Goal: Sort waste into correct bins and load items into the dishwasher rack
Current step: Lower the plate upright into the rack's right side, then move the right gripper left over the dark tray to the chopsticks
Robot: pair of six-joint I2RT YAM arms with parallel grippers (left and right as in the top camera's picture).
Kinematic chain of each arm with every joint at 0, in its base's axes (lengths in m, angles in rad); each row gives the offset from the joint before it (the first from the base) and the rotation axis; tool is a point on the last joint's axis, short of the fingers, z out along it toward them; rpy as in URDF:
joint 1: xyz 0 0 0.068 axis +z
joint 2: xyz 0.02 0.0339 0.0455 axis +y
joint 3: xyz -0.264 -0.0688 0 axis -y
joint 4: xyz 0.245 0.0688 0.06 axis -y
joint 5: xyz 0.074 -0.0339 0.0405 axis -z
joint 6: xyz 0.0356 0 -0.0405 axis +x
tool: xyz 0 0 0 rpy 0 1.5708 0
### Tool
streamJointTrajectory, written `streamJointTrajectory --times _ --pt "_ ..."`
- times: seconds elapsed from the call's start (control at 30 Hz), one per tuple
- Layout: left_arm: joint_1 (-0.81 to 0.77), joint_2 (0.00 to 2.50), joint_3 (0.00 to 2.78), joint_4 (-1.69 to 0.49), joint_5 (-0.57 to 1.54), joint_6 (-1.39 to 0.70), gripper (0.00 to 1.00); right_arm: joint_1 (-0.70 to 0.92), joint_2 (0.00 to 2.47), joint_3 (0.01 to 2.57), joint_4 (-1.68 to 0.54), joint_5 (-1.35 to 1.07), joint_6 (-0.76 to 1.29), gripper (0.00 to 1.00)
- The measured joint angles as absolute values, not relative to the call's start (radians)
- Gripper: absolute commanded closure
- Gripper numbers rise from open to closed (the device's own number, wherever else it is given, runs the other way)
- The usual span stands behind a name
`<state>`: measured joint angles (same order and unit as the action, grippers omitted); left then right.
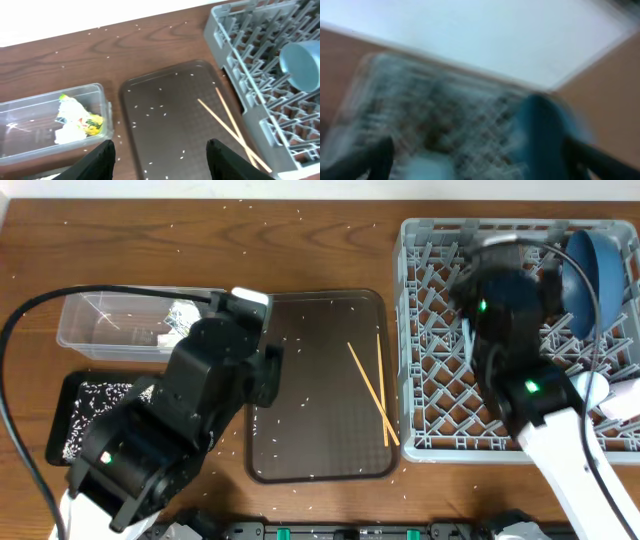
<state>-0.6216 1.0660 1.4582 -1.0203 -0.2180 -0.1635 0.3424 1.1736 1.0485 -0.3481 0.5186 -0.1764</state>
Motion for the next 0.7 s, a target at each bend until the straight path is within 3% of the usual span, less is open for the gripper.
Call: streamJointTrajectory --times 0.2,0.37,0.47,0.53,0.7 --pt "-0.589 1.078 1.458 -1.055 -0.242 -0.178 0.41 0.421 1.156 1.048 -0.557 0.049 0.066 0.01" --pt "-0.517 1.072 1.458 -1.069 -0.247 -0.199 0.39 0.526 1.258 1.047 -0.636 -0.108 0.131 0.04" --pt "-0.471 1.058 1.458 -1.101 -0.247 -0.217 0.30 0.575 1.336 1.048 -0.677 -0.139 0.150 0.13" --pt "-0.439 1.044 1.458 -1.135 -0.251 -0.230 0.02 0.596 1.403 1.047 -0.707 -0.142 0.177 0.22" --pt "-0.384 1.012 1.458 -1.219 -0.255 -0.252 0.02 0.599 1.543 1.047 -0.720 -0.137 0.210 0.33"
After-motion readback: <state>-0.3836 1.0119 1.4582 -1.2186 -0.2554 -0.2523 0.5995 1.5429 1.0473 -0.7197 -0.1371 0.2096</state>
